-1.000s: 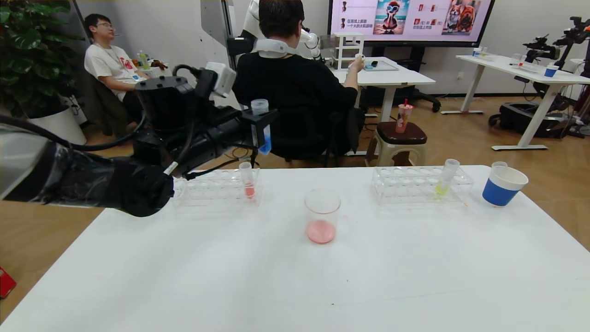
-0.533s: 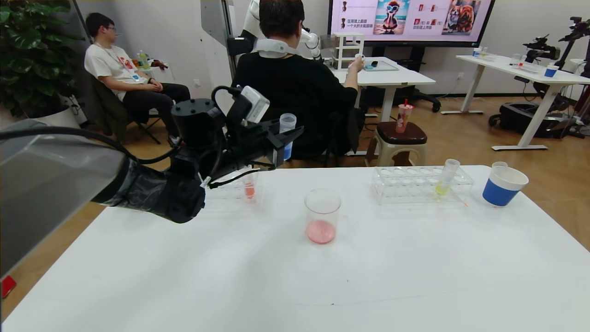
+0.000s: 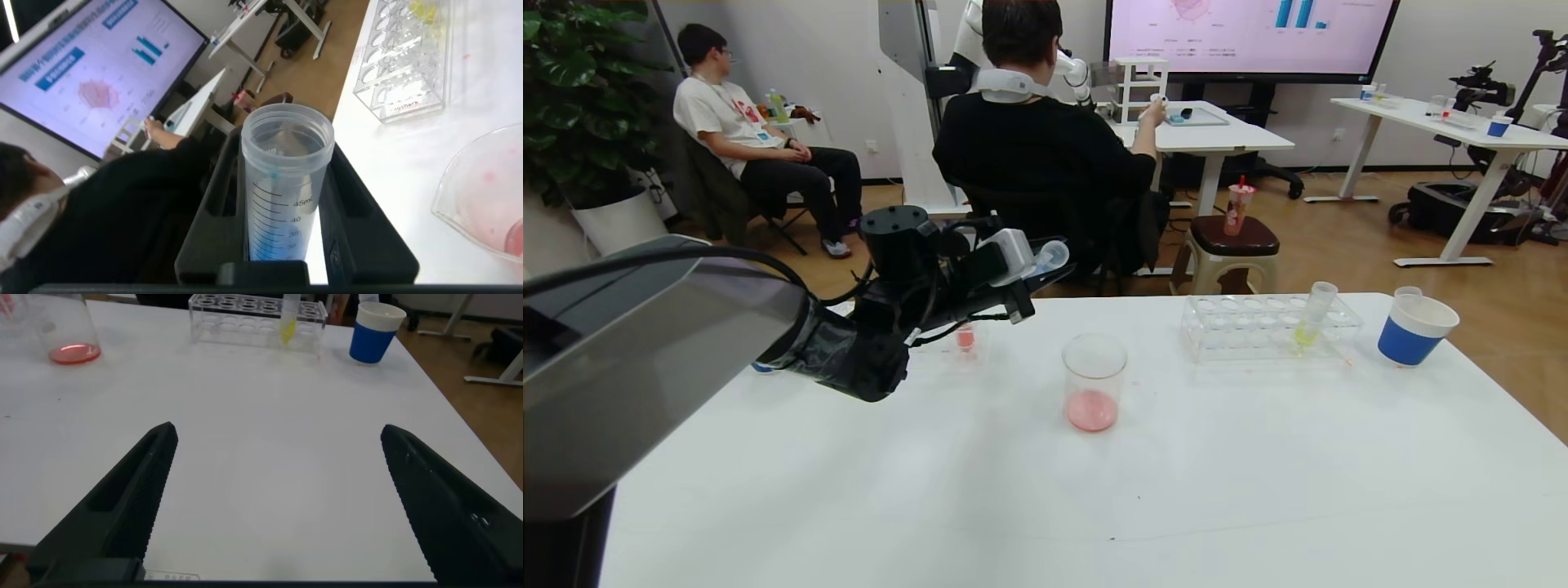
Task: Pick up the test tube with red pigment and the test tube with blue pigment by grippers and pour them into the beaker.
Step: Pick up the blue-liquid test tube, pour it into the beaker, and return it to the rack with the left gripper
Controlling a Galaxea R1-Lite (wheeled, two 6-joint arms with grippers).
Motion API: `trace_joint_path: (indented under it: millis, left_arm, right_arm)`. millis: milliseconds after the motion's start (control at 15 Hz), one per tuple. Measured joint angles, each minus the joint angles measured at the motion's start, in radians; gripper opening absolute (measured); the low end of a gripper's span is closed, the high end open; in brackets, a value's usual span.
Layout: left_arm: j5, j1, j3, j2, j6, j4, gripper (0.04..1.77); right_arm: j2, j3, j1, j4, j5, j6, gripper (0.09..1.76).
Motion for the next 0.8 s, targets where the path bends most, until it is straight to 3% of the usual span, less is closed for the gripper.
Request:
trace_joint_path:
  millis: [200,800]
  left_arm:
    - [-0.096,0.017,-0.053,0.020,0.147,-0.012,0.51]
    - [-0.180,-0.029,-0.054,0.105,0.398,-0.074,0.51]
  right_arm:
    - [0.000,0.000,0.000,0.000,0.000,0.000,1.74]
    - [0.000,0.000,0.000,0.000,0.000,0.000,1.74]
